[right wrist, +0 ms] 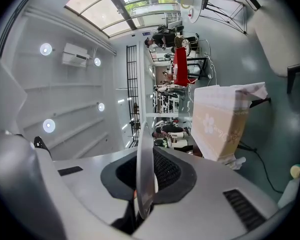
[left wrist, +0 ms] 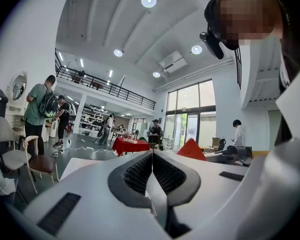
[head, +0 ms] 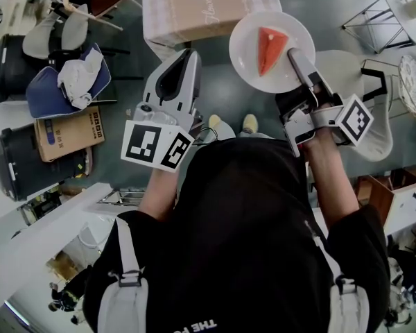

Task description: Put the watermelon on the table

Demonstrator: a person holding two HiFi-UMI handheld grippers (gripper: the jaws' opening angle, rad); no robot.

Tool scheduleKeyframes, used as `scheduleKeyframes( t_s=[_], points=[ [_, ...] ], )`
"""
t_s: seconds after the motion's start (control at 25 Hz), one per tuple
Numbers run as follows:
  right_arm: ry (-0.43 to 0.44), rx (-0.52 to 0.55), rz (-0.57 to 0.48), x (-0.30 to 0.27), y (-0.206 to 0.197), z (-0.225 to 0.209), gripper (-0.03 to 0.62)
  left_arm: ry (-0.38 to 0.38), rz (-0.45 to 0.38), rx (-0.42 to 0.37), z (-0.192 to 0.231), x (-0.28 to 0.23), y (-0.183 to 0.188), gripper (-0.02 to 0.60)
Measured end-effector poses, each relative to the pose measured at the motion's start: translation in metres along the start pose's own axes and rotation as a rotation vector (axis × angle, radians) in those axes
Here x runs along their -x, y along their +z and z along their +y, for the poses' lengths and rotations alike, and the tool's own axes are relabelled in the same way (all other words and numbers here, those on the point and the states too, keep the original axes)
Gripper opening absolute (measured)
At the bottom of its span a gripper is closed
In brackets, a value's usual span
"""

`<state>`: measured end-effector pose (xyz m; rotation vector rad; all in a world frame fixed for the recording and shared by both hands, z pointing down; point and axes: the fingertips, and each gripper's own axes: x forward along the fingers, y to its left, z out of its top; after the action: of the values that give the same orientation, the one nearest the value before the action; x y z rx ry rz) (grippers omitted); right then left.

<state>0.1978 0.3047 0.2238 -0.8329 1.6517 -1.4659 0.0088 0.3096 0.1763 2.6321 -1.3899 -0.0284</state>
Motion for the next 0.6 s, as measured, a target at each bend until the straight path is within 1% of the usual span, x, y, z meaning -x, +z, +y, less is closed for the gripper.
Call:
scheduleKeyframes(
  t_s=[0.16, 0.6],
  points=[
    [0.004, -0.009, 0.006, 0.005, 0.006, -0.001, 0.031, 0.004, -0.004, -0.007, -0.008, -0.004, 0.002, 0.015],
    [0.020, -0.016, 0.029, 0.004, 0.004, 0.001, 0.032, 0.020, -0.001, -0.018, -0.015, 0.003, 0.001, 0.015]
  ],
)
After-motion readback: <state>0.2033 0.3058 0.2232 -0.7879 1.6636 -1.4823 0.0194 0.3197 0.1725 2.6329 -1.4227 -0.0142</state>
